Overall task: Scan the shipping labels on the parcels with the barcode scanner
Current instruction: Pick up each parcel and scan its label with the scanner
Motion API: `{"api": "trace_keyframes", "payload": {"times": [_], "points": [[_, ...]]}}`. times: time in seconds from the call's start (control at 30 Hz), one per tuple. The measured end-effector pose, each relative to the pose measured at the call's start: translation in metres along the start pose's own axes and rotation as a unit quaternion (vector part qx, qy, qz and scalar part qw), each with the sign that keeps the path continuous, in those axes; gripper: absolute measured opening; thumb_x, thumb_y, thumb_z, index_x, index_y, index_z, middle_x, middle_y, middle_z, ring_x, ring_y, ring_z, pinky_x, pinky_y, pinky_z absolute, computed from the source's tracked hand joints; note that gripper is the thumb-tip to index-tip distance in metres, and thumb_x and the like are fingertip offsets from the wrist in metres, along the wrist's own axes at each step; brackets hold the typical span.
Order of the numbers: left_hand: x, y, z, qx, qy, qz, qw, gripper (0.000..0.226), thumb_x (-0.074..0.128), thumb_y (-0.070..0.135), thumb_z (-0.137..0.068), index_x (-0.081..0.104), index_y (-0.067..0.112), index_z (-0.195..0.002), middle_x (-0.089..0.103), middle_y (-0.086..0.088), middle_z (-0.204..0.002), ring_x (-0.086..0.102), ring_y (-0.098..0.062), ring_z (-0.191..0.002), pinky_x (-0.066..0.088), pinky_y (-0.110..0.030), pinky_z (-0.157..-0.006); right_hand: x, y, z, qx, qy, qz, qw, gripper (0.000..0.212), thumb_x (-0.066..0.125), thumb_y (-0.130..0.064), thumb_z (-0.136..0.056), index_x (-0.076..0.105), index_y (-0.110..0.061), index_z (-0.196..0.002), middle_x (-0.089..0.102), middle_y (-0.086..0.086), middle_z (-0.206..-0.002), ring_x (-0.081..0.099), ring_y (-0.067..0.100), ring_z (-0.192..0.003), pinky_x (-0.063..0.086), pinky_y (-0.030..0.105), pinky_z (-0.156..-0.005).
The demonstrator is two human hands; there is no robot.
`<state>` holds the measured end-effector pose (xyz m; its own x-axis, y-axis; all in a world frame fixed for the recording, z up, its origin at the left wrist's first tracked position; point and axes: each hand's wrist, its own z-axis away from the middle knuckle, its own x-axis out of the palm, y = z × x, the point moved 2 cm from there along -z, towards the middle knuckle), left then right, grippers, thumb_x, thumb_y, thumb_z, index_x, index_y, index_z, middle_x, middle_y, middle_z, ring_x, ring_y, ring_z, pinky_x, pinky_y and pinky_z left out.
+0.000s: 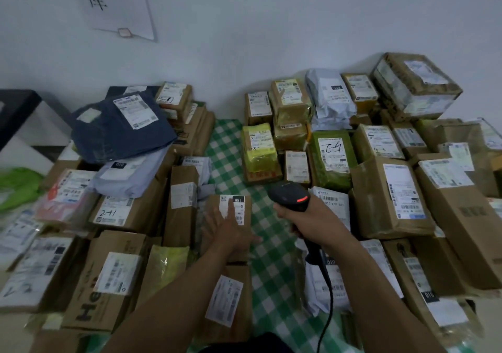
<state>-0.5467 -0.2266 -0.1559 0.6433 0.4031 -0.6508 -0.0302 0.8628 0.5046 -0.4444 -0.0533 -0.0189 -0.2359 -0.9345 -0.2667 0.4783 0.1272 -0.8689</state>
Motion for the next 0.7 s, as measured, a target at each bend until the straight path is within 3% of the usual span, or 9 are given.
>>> {"api": "trace_keyframes", "payload": {"times": [0.07, 0.13, 0.2, 0.27, 0.33, 0.4, 0.53, 0.63, 0.7], "points": [[-0.016, 0.016, -0.009, 0.048, 0.07, 0.046, 0.995, 0.111, 0.073, 0.061, -0.086, 0.002, 0.028, -0.165, -0.009, -0.01, -0.171, -0.01, -0.035, -0.157, 0.001, -0.051, -0.126, -0.011, -0.017, -0.013, -0.011, 0.004, 0.002, 1.0, 0.025, 0.077, -0.036, -0.093, 0.066, -0.04, -0.115, 0.073, -0.009, -0.08, 0.065, 0.003, -0.057, 0.049, 0.02, -0.053], [-0.038, 0.039, -0.027, 0.071, 0.121, 0.103, 0.985, 0.089, 0.071, 0.056, -0.089, 0.027, 0.026, -0.161, 0.018, -0.01, -0.169, 0.019, -0.03, -0.155, 0.023, -0.046, -0.122, -0.021, -0.031, -0.032, -0.014, 0.011, -0.001, 1.0, 0.035, 0.077, -0.036, -0.092, 0.066, -0.037, -0.125, 0.074, -0.008, -0.089, 0.068, 0.004, -0.061, 0.05, 0.021, -0.056], [-0.059, 0.065, -0.045, 0.109, 0.122, 0.207, 0.965, 0.069, 0.075, 0.042, -0.092, 0.045, 0.022, -0.151, 0.047, -0.002, -0.153, 0.047, -0.012, -0.135, 0.041, -0.031, -0.11, -0.027, -0.042, -0.05, -0.009, 0.023, 0.0, 1.0, 0.039, 0.078, -0.039, -0.09, 0.065, -0.035, -0.127, 0.077, -0.006, -0.095, 0.071, 0.01, -0.068, 0.052, 0.025, -0.061], [-0.072, 0.089, -0.066, 0.184, 0.113, 0.245, 0.945, 0.049, 0.079, 0.025, -0.091, 0.054, 0.029, -0.133, 0.062, 0.015, -0.123, 0.056, 0.014, -0.105, 0.05, -0.015, -0.093, -0.027, -0.044, -0.066, 0.007, 0.027, -0.016, 0.999, 0.034, 0.079, -0.039, -0.091, 0.068, -0.033, -0.123, 0.079, -0.005, -0.091, 0.069, 0.013, -0.069, 0.052, 0.027, -0.063], [-0.074, 0.103, -0.091, 0.218, 0.098, 0.249, 0.939, 0.043, 0.082, 0.022, -0.089, 0.058, 0.036, -0.122, 0.066, 0.02, -0.114, 0.063, 0.013, -0.102, 0.056, -0.027, -0.096, -0.022, -0.039, -0.081, 0.033, 0.023, -0.035, 0.999, 0.029, 0.078, -0.036, -0.092, 0.07, -0.031, -0.12, 0.08, -0.003, -0.088, 0.066, 0.014, -0.069, 0.053, 0.028, -0.062], [-0.07, 0.109, -0.12, 0.199, 0.087, 0.263, 0.94, 0.038, 0.081, 0.023, -0.089, 0.063, 0.035, -0.12, 0.07, 0.014, -0.117, 0.067, 0.0, -0.108, 0.056, -0.039, -0.101, -0.021, -0.031, -0.094, 0.049, 0.025, -0.036, 0.998, 0.027, 0.078, -0.034, -0.093, 0.069, -0.033, -0.119, 0.08, -0.003, -0.089, 0.069, 0.019, -0.073, 0.054, 0.031, -0.065], [-0.065, 0.112, -0.16, 0.123, 0.081, 0.329, 0.933, 0.048, 0.079, 0.027, -0.09, 0.062, 0.016, -0.133, 0.069, 0.001, -0.127, 0.067, -0.016, -0.115, 0.055, -0.036, -0.1, -0.027, -0.018, -0.118, 0.062, 0.026, -0.044, 0.997, 0.023, 0.077, -0.035, -0.093, 0.068, -0.039, -0.114, 0.08, -0.002, -0.093, 0.073, 0.033, -0.101, 0.058, 0.038, -0.075], [-0.054, 0.101, -0.175, 0.025, 0.088, 0.368, 0.925, 0.065, 0.082, 0.036, -0.086, 0.05, 0.014, -0.138, 0.06, -0.005, -0.136, 0.062, -0.022, -0.119, 0.055, -0.039, -0.099, -0.026, -0.01, -0.128, 0.086, 0.022, -0.042, 0.995, 0.028, 0.077, -0.038, -0.093, 0.068, -0.037, -0.119, 0.08, -0.002, -0.093, 0.074, 0.03, -0.099, 0.058, 0.038, -0.078], [-0.045, 0.094, -0.179, 0.016, 0.086, 0.381, 0.92, 0.063, 0.084, 0.035, -0.084, 0.047, 0.02, -0.132, 0.056, -0.006, -0.139, 0.06, -0.022, -0.117, 0.058, -0.037, -0.089, -0.025, -0.006, -0.132, 0.096, 0.024, -0.051, 0.994, 0.03, 0.077, -0.037, -0.092, 0.068, -0.036, -0.12, 0.08, -0.001, -0.094, 0.073, 0.024, -0.088, 0.057, 0.038, -0.077]]}}
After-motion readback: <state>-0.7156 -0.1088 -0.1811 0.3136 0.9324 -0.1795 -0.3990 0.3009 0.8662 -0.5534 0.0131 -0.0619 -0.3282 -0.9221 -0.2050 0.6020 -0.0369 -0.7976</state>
